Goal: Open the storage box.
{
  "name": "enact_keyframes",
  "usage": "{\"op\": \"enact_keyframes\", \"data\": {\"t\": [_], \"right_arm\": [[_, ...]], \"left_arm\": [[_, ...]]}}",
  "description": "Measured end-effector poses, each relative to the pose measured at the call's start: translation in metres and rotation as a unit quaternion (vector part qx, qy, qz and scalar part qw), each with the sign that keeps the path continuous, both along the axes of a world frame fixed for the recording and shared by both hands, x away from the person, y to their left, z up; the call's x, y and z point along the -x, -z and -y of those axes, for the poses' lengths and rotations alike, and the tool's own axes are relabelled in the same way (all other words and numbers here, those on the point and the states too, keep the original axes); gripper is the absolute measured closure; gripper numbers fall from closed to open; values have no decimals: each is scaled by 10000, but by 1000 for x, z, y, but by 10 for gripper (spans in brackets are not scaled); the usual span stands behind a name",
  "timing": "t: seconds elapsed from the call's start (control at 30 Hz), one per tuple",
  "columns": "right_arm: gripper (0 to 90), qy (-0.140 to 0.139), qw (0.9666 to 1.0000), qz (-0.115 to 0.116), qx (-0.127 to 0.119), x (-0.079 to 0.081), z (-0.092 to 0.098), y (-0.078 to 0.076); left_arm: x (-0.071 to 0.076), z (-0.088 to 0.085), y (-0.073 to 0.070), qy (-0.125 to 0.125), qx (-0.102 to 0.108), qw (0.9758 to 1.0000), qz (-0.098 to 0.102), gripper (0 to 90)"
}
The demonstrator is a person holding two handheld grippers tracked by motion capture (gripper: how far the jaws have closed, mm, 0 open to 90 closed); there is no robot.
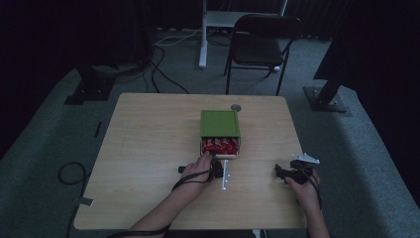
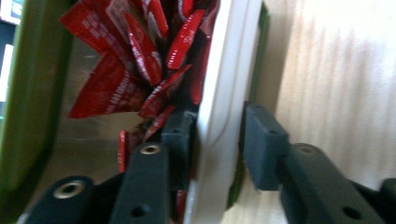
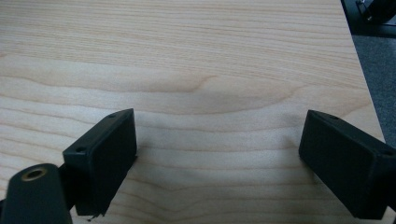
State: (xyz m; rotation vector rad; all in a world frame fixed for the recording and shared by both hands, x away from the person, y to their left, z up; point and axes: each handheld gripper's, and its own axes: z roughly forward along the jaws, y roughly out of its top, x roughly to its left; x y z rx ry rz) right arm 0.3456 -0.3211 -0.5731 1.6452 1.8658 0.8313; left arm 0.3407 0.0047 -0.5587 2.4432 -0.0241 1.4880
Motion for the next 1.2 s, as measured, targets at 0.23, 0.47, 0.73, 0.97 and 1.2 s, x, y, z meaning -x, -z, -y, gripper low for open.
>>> {"op": "enact_keyframes", "data": {"t": [0.23,0.47,0.73,0.97,1.2], "right_arm": [[106,-1,10000,0,0,0,0,0],[106,-1,10000,1,0,0,0,0],[106,-1,10000,1,-1,0,0,0],[106,-1,10000,2,-1,0,0,0],[106,-1,10000,2,0,0,0,0]], "left_arm": [[0,1,2,2,-155,9997,162,698],[0,2,3,20,-227,9995,212,708],[2,3,1,14,-247,9996,140,710],[5,3,-1,5,-236,9997,83,710],[12,4,-2,26,-251,9997,27,711]]}}
